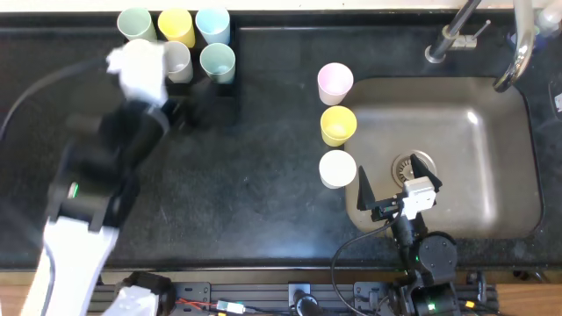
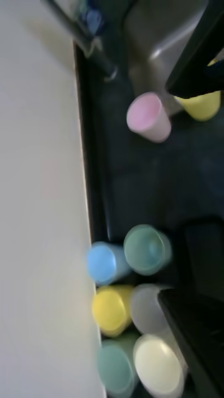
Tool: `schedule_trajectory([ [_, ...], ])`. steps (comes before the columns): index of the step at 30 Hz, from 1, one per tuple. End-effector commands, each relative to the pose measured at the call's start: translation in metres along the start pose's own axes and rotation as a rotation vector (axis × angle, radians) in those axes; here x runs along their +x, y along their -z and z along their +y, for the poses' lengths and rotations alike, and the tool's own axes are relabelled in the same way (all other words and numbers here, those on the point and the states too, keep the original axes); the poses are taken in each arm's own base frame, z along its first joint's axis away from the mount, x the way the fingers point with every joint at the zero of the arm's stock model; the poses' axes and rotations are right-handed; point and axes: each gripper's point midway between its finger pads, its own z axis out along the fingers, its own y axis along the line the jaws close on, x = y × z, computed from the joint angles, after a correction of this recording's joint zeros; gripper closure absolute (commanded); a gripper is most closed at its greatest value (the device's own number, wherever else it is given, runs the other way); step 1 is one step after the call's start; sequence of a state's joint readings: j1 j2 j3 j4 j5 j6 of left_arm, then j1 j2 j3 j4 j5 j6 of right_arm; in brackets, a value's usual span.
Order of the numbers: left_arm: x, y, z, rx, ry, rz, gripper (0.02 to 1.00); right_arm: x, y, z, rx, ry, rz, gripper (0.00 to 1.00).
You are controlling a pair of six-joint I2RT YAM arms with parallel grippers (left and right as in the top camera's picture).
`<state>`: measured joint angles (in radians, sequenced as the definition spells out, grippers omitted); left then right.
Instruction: Store Cups
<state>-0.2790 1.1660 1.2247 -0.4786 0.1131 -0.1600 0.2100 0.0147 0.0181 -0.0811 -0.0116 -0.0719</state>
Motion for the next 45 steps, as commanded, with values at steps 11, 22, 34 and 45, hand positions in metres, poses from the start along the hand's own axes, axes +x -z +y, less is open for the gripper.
schedule_trajectory([
  [11,0.039,-0.128,-0.102,-0.164,0.163,0.433,0.018,0.003,0.000,0.000,-0.002,0.003,-0.003,0.003],
  [22,0.112,-0.197,-0.126,-0.239,0.206,0.644,0.036,0.003,0.000,0.000,-0.002,0.003,-0.003,0.005],
  [34,0.138,-0.237,-0.135,-0.260,0.254,0.606,0.086,0.003,0.000,0.000,-0.002,0.003,-0.003,0.003],
  [45,0.169,-0.253,-0.128,-0.293,0.236,0.656,0.235,0.003,0.000,0.000,-0.002,0.003,-0.003,0.005],
])
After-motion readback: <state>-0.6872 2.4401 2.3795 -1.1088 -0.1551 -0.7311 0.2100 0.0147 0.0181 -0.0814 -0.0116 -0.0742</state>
